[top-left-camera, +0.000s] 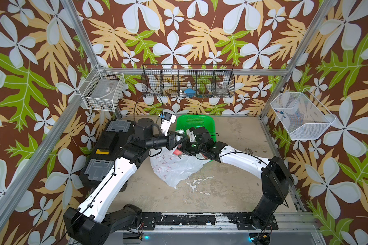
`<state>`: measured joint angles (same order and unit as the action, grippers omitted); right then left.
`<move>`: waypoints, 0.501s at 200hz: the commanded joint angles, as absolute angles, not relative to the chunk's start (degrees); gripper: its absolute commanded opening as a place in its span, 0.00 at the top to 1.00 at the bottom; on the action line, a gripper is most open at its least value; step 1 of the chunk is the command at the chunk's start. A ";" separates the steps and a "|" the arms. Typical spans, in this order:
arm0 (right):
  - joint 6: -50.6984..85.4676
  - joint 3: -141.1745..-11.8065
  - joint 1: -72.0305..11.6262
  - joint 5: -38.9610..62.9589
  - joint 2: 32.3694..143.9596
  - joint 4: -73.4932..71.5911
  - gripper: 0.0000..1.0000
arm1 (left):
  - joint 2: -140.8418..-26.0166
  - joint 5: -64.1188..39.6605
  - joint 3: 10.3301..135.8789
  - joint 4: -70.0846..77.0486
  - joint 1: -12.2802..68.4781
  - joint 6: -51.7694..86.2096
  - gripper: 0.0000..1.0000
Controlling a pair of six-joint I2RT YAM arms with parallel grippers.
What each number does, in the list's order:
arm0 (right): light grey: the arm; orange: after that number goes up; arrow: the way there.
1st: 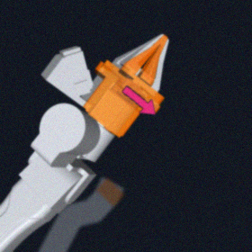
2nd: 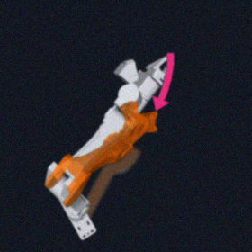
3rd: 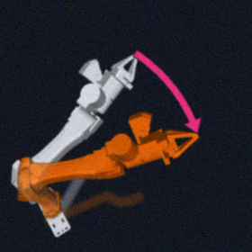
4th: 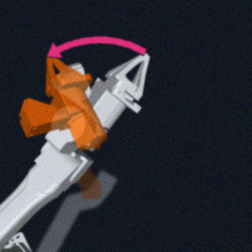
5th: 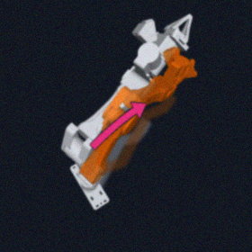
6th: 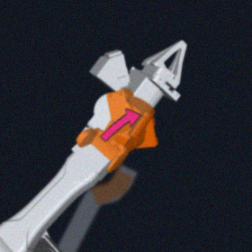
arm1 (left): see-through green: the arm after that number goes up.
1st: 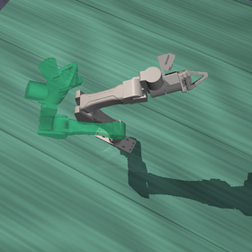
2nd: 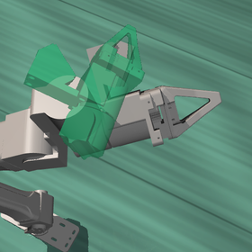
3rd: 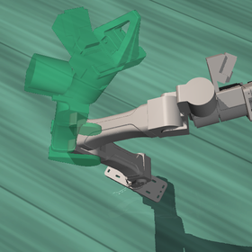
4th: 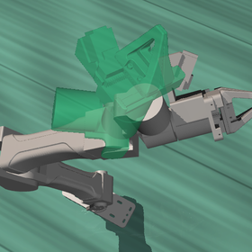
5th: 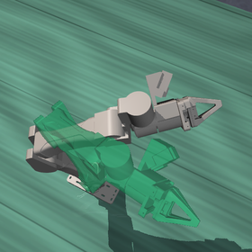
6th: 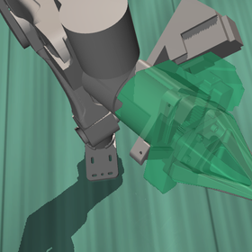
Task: Place the peach into a plastic bag & tie a knot
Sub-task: Place the peach in the plastic bag, then pick up the peach from the basket.
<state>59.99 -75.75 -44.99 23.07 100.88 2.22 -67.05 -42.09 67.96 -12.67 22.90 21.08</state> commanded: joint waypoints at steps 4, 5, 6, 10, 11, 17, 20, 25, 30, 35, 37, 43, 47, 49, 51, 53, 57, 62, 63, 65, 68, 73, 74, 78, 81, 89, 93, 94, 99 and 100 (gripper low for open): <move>53.30 -77.93 -45.27 23.38 102.44 10.00 0.32 | -66.22 -37.00 69.23 -13.06 21.83 21.41 1.00; 53.06 -77.99 -45.27 23.51 102.42 10.01 0.31 | -66.16 -36.83 69.20 -13.08 21.68 21.56 1.00; 52.85 -78.02 -45.22 23.62 102.40 10.06 0.30 | -66.12 -36.69 69.23 -13.13 21.56 21.72 1.00; 52.07 -78.39 -45.07 23.97 102.27 10.61 0.27 | -65.89 -36.12 69.18 -13.36 20.99 22.38 1.00; 51.83 -78.48 -45.03 24.02 102.24 10.71 0.27 | -65.86 -35.95 69.22 -13.45 20.91 22.53 1.00; 50.49 -78.93 -44.85 24.08 101.79 11.75 0.24 | -65.62 -34.98 69.22 -14.14 19.85 23.33 1.00; 49.66 -79.19 -44.80 23.96 101.54 12.15 0.22 | -65.53 -34.41 69.25 -14.63 19.33 23.70 1.00; 48.24 -79.95 -44.62 23.83 101.12 13.03 0.21 | -65.40 -33.36 69.31 -15.74 18.46 24.05 1.00; 46.67 -81.05 -44.43 23.50 100.75 14.32 0.20 | -65.31 -32.51 69.22 -16.98 17.58 24.17 1.00; 44.76 -82.56 -44.18 22.96 100.56 16.26 0.19 | -65.15 -31.90 69.03 -18.09 16.77 24.25 1.00; 44.04 -83.13 -44.14 22.81 100.44 17.03 0.18 | -65.09 -31.73 68.89 -18.52 16.41 24.30 1.00; 42.01 -84.61 -43.72 22.97 100.20 18.66 0.18 | -64.68 -31.43 68.10 -19.36 15.36 24.50 1.00; 40.89 -85.83 -43.29 23.45 100.06 19.65 0.18 | -64.41 -31.30 67.46 -19.83 14.56 24.72 1.00; 40.35 -86.39 -43.15 23.59 99.94 20.32 0.19 | -64.27 -31.27 67.09 -20.03 14.34 24.88 1.00; 39.84 -86.88 -42.91 23.74 99.85 20.94 0.19 | -64.08 -31.22 66.78 -20.17 13.89 25.01 1.00; 39.29 -87.40 -42.68 23.80 99.73 21.58 0.19 | -63.90 -31.14 66.40 -20.42 13.49 25.15 1.00; 38.29 -88.29 -42.24 23.73 99.48 22.63 0.20 | -63.55 -30.87 65.74 -20.95 12.76 25.41 1.00; 37.32 -89.22 -41.73 23.23 98.86 23.83 0.22 | -63.23 -30.06 65.10 -21.98 11.90 25.57 1.00; 37.03 -89.43 -41.61 23.13 98.74 24.00 0.22 | -63.17 -29.79 64.98 -22.24 11.75 25.57 1.00; 36.68 -89.73 -41.34 22.88 98.40 24.22 0.22 | -63.08 -29.27 64.76 -22.81 11.51 25.58 1.00; 35.91 -90.11 -40.86 22.40 97.98 24.45 0.23 | -62.98 -28.38 64.56 -23.75 11.06 25.47 1.00; 35.11 -90.50 -39.87 21.65 97.27 25.04 0.24 | -62.81 -26.70 64.35 -25.41 10.53 25.09 1.00; 35.00 -90.56 -39.62 21.51 97.15 25.09 0.24 | -62.78 -26.36 64.34 -25.76 10.45 24.94 1.00; 34.64 -90.61 -38.71 20.94 96.58 25.05 0.25 | -62.68 -24.96 64.11 -27.08 10.13 24.45 1.00; 34.44 -90.44 -37.71 20.47 96.18 24.91 0.26 | -62.60 -24.04 64.13 -27.93 9.88 24.09 1.00; 34.23 -89.42 -34.94 19.72 95.55 23.83 0.27 | -62.26 -21.65 64.22 -29.99 9.47 23.16 1.00; 34.22 -89.11 -33.65 19.57 95.72 23.53 0.28 | -62.04 -20.67 64.28 -30.81 9.37 22.72 1.00; 34.16 -89.07 -33.35 19.54 95.81 23.41 0.28 | -62.00 -20.48 64.31 -30.96 9.34 22.61 1.00; 33.56 -88.96 -32.14 18.66 96.59 23.40 0.28 | -61.78 -19.50 64.69 -31.84 9.31 22.08 1.00; 33.39 -89.00 -31.94 18.38 96.81 23.52 0.28 | -61.74 -19.28 64.77 -32.00 9.27 21.94 1.00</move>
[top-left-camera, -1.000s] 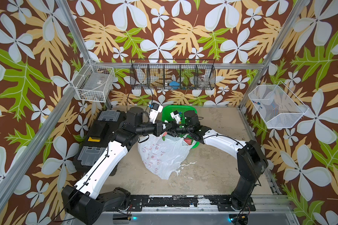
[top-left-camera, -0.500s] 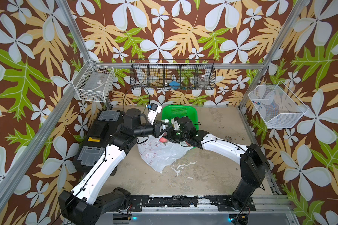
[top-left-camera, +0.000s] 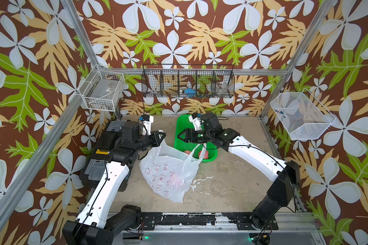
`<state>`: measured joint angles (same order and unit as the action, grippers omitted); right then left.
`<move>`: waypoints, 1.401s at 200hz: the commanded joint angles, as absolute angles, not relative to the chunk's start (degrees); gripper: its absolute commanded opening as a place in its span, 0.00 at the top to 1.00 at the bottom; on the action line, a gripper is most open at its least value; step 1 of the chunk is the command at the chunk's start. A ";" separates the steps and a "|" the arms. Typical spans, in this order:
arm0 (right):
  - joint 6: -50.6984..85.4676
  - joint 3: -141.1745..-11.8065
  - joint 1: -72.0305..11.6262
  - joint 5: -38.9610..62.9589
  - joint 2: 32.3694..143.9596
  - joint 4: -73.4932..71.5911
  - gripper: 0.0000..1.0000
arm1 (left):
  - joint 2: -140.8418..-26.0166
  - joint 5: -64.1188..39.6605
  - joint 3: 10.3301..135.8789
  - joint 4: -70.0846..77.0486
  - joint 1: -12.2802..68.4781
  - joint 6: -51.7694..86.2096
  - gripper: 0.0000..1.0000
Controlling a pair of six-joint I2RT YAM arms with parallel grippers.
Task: Place the peach into a plastic bag & tie a knot
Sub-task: Pick up the peach from the basket.
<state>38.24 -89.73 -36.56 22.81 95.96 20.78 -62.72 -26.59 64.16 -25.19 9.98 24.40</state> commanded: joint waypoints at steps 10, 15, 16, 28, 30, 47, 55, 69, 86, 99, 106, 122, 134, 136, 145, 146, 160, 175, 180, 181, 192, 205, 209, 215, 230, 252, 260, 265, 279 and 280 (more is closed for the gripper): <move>30.99 -90.58 -30.88 13.26 99.86 25.27 0.27 | -61.49 -17.29 66.33 -33.61 9.15 21.02 1.00; 29.58 -91.41 -30.85 9.67 101.61 26.01 0.26 | -61.52 -15.89 67.37 -34.43 9.14 20.54 1.00; 29.38 -91.58 -30.85 8.83 101.96 26.14 0.25 | -61.57 -15.51 67.61 -34.53 9.19 20.42 1.00; 28.09 -93.41 -30.76 3.31 106.50 26.76 0.22 | -62.48 -10.28 71.64 -37.78 9.17 19.21 1.00; 28.01 -93.73 -30.76 2.85 106.98 26.66 0.22 | -62.73 -9.40 72.45 -38.29 9.15 18.84 1.00; 27.37 -96.73 -30.76 0.65 112.72 25.29 0.18 | -64.26 -3.99 78.28 -42.42 9.34 16.53 1.00; 27.08 -98.78 -30.76 0.05 115.42 25.26 0.18 | -64.58 -2.24 79.96 -43.01 9.83 16.20 1.00; 26.26 -103.88 -30.85 -1.96 120.45 27.14 0.16 | -65.39 -2.43 80.71 -43.06 10.11 16.08 1.00; 25.47 -108.95 -30.85 -3.07 125.51 28.47 0.16 | -65.74 -3.93 80.78 -42.52 10.27 16.15 1.00; 24.82 -112.06 -31.10 -4.36 128.83 29.32 0.15 | -65.83 -5.70 80.36 -41.70 10.21 16.40 1.00; 24.52 -113.91 -31.11 -5.16 130.63 30.24 0.15 | -65.88 -7.01 79.97 -41.21 10.28 16.57 1.00; 24.46 -117.26 -31.11 -5.70 134.23 32.65 0.15 | -65.85 -9.09 79.16 -40.33 10.27 16.86 1.00; 24.52 -117.41 -31.20 -5.05 135.25 32.26 0.16 | -65.66 -9.88 78.77 -39.76 10.27 17.04 1.00; 24.48 -117.24 -31.20 -5.02 135.35 32.06 0.16 | -65.66 -9.96 78.73 -39.76 10.21 17.02 1.00; 24.59 -116.61 -31.25 -5.25 135.58 31.25 0.18 | -65.65 -10.64 78.45 -39.34 10.28 17.14 1.00; 24.55 -116.57 -31.22 -5.31 135.60 31.18 0.18 | -65.65 -10.72 78.42 -39.27 10.24 17.14 1.00; 24.56 -116.87 -31.11 -6.58 136.23 31.37 0.23 | -65.74 -11.91 78.22 -38.79 10.28 17.40 1.00; 23.96 -115.96 -31.11 -6.60 135.61 30.03 0.33 | -65.66 -13.44 77.83 -38.11 10.22 17.81 1.00; 23.81 -115.49 -31.04 -6.56 135.27 29.66 0.36 | -65.65 -13.80 77.70 -37.98 10.28 17.88 1.00; 23.77 -115.44 -31.03 -6.62 135.18 29.55 0.37 | -65.65 -13.84 77.65 -37.93 10.28 17.90 1.00; 23.60 -114.55 -30.94 -6.59 133.95 28.74 0.45 | -65.65 -14.63 77.37 -37.45 10.23 18.02 1.00; 23.23 -112.01 -30.77 -6.58 131.64 26.29 0.54 | -65.57 -15.51 76.79 -36.81 10.24 18.19 1.00; 23.05 -111.19 -30.70 -6.32 130.88 25.61 0.57 | -65.52 -15.76 76.61 -36.58 10.21 18.24 1.00; 23.03 -110.25 -30.55 -5.88 129.93 25.05 0.61 | -65.48 -16.11 76.35 -36.27 10.26 18.24 1.00; 22.81 -108.86 -30.21 -5.32 127.14 26.38 0.65 | -65.57 -16.65 76.15 -35.99 10.28 18.24 1.00; 22.24 -100.83 -30.07 -5.70 118.16 24.66 0.67 | -65.32 -18.20 75.74 -35.09 10.24 17.79 1.00; 22.24 -97.50 -29.89 -5.00 114.16 23.82 0.67 | -65.05 -19.21 75.10 -34.21 10.22 17.71 1.00; 22.12 -95.75 -29.84 -4.22 111.82 23.69 0.67 | -64.79 -19.96 74.66 -33.63 10.24 17.70 1.00; 20.98 -92.55 -29.79 -1.05 105.72 24.71 0.68 | -64.43 -22.28 73.57 -32.02 10.25 17.88 1.00; 20.95 -92.37 -29.79 -0.74 105.33 24.88 0.68 | -64.43 -22.43 73.52 -31.96 10.27 17.95 1.00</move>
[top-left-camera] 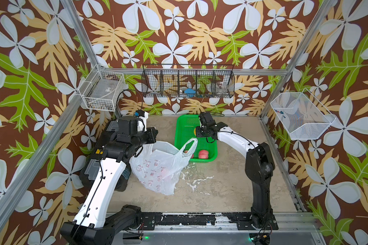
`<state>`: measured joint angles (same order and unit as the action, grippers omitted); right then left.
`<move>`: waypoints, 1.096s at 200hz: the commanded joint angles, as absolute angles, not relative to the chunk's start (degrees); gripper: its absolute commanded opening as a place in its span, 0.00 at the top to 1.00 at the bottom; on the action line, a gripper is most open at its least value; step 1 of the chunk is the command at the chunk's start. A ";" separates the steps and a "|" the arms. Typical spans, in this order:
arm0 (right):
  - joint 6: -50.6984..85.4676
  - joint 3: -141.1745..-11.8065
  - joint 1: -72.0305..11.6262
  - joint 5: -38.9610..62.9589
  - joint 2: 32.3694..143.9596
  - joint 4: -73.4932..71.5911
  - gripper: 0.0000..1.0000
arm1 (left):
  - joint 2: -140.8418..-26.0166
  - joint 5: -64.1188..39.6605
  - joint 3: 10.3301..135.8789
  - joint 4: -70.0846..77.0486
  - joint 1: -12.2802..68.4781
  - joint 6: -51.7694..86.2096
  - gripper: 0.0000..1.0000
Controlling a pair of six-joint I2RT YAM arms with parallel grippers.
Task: Place the peach into a plastic bag & tie a knot
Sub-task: Pick up the peach from the basket, then place the peach in the plastic bag.
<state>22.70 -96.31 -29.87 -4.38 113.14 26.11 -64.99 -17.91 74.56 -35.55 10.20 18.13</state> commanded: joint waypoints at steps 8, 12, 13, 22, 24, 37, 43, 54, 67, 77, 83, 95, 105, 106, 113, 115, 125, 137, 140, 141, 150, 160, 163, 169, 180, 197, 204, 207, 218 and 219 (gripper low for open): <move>20.29 -90.97 -29.95 2.04 102.34 25.59 0.68 | -64.36 -23.81 73.17 -31.21 10.28 18.07 1.00; 19.91 -90.17 -30.04 3.98 100.74 25.58 0.68 | -64.40 -24.46 72.98 -30.84 10.28 18.22 1.00; 19.80 -89.99 -30.05 4.49 100.33 25.58 0.68 | -64.41 -24.62 72.92 -30.72 10.24 18.30 1.00; 19.11 -88.64 -30.72 9.40 97.40 25.89 0.68 | -64.55 -26.13 72.61 -29.83 10.26 18.57 1.00; 18.97 -88.45 -30.97 10.52 96.90 26.05 0.68 | -64.59 -26.53 72.60 -29.58 10.28 18.68 1.00; 17.62 -88.22 -33.90 15.73 94.58 27.71 0.68 | -64.92 -29.00 72.42 -28.30 10.26 19.05 1.00; 17.13 -88.36 -35.82 17.49 94.16 28.48 0.68 | -65.02 -30.01 72.42 -27.60 10.28 19.38 1.00; 16.92 -89.03 -39.20 21.44 94.42 29.37 0.69 | -65.20 -32.03 72.63 -26.53 10.32 19.93 1.00; 17.91 -90.34 -42.49 26.17 95.75 28.53 0.69 | -65.55 -34.38 73.25 -25.86 10.53 20.26 1.00; 19.87 -90.74 -43.81 29.60 96.99 25.78 0.69 | -65.48 -35.95 73.64 -25.45 10.73 20.52 1.00; 21.44 -91.08 -44.22 31.95 98.00 23.59 0.69 | -65.35 -36.85 73.78 -25.11 10.97 20.72 1.00; 24.33 -92.54 -44.64 36.21 100.35 20.06 0.70 | -65.06 -38.23 73.96 -24.74 11.41 20.83 1.00; 25.80 -94.41 -45.12 38.10 102.21 18.19 0.70 | -64.79 -38.79 73.92 -24.63 11.79 20.80 1.00; 25.86 -94.58 -45.19 38.30 102.43 18.02 0.70 | -64.74 -38.82 73.87 -24.62 11.78 20.73 1.00; 26.71 -95.89 -45.61 39.76 103.85 16.93 0.70 | -64.54 -39.02 73.75 -24.57 12.10 20.59 1.00; 27.02 -96.39 -45.77 40.15 104.30 16.71 0.70 | -64.52 -39.07 73.74 -24.53 12.14 20.59 1.00; 27.79 -98.84 -46.23 41.89 106.71 16.26 0.70 | -64.51 -39.47 73.74 -24.37 12.47 20.48 1.00; 29.01 -100.67 -46.71 42.78 109.61 16.01 0.70 | -64.60 -39.97 73.79 -23.96 12.76 20.54 1.00; 29.52 -100.84 -46.75 42.87 110.29 15.73 0.69 | -64.60 -40.03 73.79 -23.80 12.81 20.64 1.00; 29.66 -100.91 -46.75 42.88 110.52 15.65 0.69 | -64.60 -40.05 73.77 -23.72 12.82 20.74 1.00; 30.55 -101.22 -46.84 43.42 112.40 15.36 0.67 | -64.52 -40.03 73.83 -23.26 12.88 20.87 1.00; 31.23 -101.23 -46.93 42.97 114.32 15.77 0.60 | -64.30 -39.83 73.83 -22.86 12.83 20.76 1.00; 31.41 -101.31 -46.93 42.38 114.91 16.36 0.57 | -64.25 -39.82 73.83 -22.78 12.85 20.74 1.00; 31.58 -101.34 -46.68 41.28 115.77 17.19 0.51 | -64.12 -39.81 73.83 -22.68 12.83 20.79 1.00; 31.56 -101.51 -46.48 40.48 116.47 17.60 0.43 | -63.86 -39.95 73.61 -22.44 12.83 20.94 1.00; 32.80 -101.22 -45.97 41.02 115.74 14.99 0.40 | -63.22 -40.03 72.66 -21.60 12.83 21.34 1.00; 34.06 -101.08 -45.74 41.68 115.67 13.43 0.40 | -62.89 -40.31 72.37 -21.01 12.84 21.59 1.00; 34.62 -101.15 -45.64 41.81 115.72 13.13 0.40 | -62.74 -40.46 72.27 -20.68 12.83 21.81 1.00; 36.01 -102.18 -45.59 42.16 116.82 13.08 0.40 | -62.20 -41.40 71.63 -18.98 12.77 22.71 1.00; 35.98 -102.46 -45.65 42.17 116.99 13.35 0.40 | -62.17 -41.44 71.58 -18.90 12.80 22.82 1.00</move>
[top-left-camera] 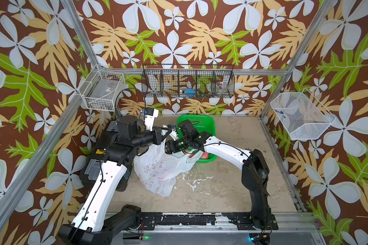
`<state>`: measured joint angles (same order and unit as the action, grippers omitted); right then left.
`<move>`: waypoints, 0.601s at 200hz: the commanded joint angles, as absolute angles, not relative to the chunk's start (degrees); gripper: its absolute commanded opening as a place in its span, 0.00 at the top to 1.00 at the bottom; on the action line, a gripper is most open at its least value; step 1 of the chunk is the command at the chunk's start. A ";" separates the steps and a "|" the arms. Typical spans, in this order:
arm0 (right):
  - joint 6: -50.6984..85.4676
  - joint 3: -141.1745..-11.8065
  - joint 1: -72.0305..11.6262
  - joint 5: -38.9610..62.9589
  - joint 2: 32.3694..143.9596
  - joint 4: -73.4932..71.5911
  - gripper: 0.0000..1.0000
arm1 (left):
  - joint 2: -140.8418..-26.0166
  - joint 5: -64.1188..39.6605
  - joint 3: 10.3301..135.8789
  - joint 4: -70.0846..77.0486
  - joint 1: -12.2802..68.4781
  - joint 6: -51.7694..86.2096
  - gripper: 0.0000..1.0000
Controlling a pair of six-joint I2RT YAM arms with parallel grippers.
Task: Place the peach into a plastic bag & tie a knot
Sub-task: Place the peach in the plastic bag.
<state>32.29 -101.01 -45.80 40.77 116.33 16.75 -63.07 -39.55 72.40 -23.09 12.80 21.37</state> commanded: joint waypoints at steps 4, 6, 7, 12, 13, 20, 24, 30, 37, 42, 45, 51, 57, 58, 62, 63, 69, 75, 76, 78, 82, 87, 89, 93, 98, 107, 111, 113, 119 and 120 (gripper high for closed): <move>35.24 -103.83 -45.97 42.12 117.69 14.93 0.38 | -62.06 -41.48 71.49 -18.51 12.80 23.14 1.00; 34.54 -104.69 -46.19 42.00 118.04 16.13 0.37 | -62.05 -41.42 71.46 -18.47 12.80 23.19 1.00; 34.19 -105.08 -46.30 41.92 118.21 16.72 0.37 | -62.05 -41.28 71.46 -18.46 12.77 23.19 1.00; 32.28 -107.10 -46.95 41.22 119.05 19.82 0.33 | -62.09 -40.51 71.54 -18.73 12.83 23.02 1.00; 31.92 -107.47 -47.08 41.13 119.20 20.46 0.33 | -62.12 -40.30 71.63 -18.86 12.83 22.93 1.00; 30.05 -109.23 -47.85 40.62 119.90 23.80 0.28 | -62.20 -38.12 71.87 -20.00 12.79 22.12 1.00; 29.34 -109.49 -47.98 40.73 119.97 24.84 0.25 | -62.29 -36.28 72.05 -21.09 12.79 21.61 1.00; 28.98 -109.05 -47.94 41.18 119.56 25.63 0.22 | -62.43 -33.06 72.40 -22.84 12.60 20.84 1.00; 28.58 -107.93 -47.54 41.23 118.69 25.90 0.19 | -62.73 -28.88 72.74 -24.99 12.08 20.31 1.00; 28.23 -107.04 -47.15 40.85 117.48 25.97 0.18 | -62.98 -25.64 73.01 -26.65 11.76 20.01 1.00; 28.06 -106.45 -46.71 40.60 116.76 25.85 0.17 | -63.13 -23.77 73.13 -27.36 11.48 19.80 1.00; 27.95 -105.24 -45.80 40.44 115.27 25.59 0.16 | -63.27 -20.35 73.23 -28.81 11.11 19.20 1.00; 27.80 -104.28 -44.77 40.43 113.86 25.34 0.15 | -63.37 -17.62 73.14 -30.10 10.84 18.79 1.00; 27.79 -104.22 -44.66 40.43 113.62 25.33 0.15 | -63.37 -17.25 73.13 -30.25 10.78 18.75 1.00; 27.79 -103.72 -43.83 40.39 112.78 25.38 0.15 | -63.29 -16.01 73.08 -30.64 10.66 18.57 1.00; 27.78 -103.58 -43.71 40.36 112.55 25.35 0.15 | -63.24 -15.74 73.06 -30.70 10.65 18.56 1.00; 27.79 -103.16 -42.49 39.82 111.45 25.61 0.15 | -63.03 -14.66 72.80 -30.93 10.51 18.52 1.00; 27.81 -102.86 -41.33 39.19 110.40 26.04 0.15 | -62.64 -13.89 72.56 -30.93 10.49 18.46 1.00; 27.79 -102.80 -41.19 39.06 110.22 26.07 0.15 | -62.61 -13.80 72.53 -30.93 10.52 18.46 1.00; 27.84 -102.69 -40.73 38.81 109.93 26.23 0.15 | -62.52 -13.62 72.45 -30.98 10.54 18.52 1.00; 27.82 -102.31 -39.92 38.29 109.19 26.42 0.15 | -62.34 -13.20 72.42 -31.06 10.50 18.53 1.00; 27.85 -101.59 -38.77 37.61 108.29 26.41 0.16 | -62.24 -12.83 72.49 -31.27 10.54 18.46 1.00; 27.95 -101.20 -38.37 37.09 107.95 26.38 0.16 | -62.23 -12.68 72.50 -31.37 10.55 18.39 1.00; 28.36 -100.27 -37.45 36.12 107.07 26.14 0.16 | -62.14 -12.12 72.72 -31.79 10.53 18.26 1.00; 28.63 -98.88 -36.35 34.54 106.09 25.77 0.17 | -62.14 -10.97 73.10 -32.48 10.54 18.12 1.00; 27.96 -96.79 -34.91 27.89 104.66 26.81 0.18 | -62.14 -7.76 74.21 -34.18 10.54 17.72 1.00; 27.35 -95.99 -34.42 24.63 104.32 27.75 0.18 | -62.01 -5.89 74.85 -35.08 10.55 17.59 1.00; 27.03 -95.52 -34.27 22.92 104.22 28.25 0.18 | -61.93 -4.97 75.09 -35.49 10.52 17.51 1.00; 25.98 -94.52 -33.87 17.93 104.23 29.89 0.19 | -61.52 -2.02 75.91 -36.24 10.55 17.28 1.00; 25.78 -94.42 -33.81 17.05 104.28 30.15 0.19 | -61.48 -1.49 76.01 -36.40 10.55 17.21 1.00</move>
<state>28.60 -97.62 -35.62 34.09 105.19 25.30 -62.35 -13.15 73.71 -32.38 10.66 19.03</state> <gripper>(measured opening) 0.815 0.049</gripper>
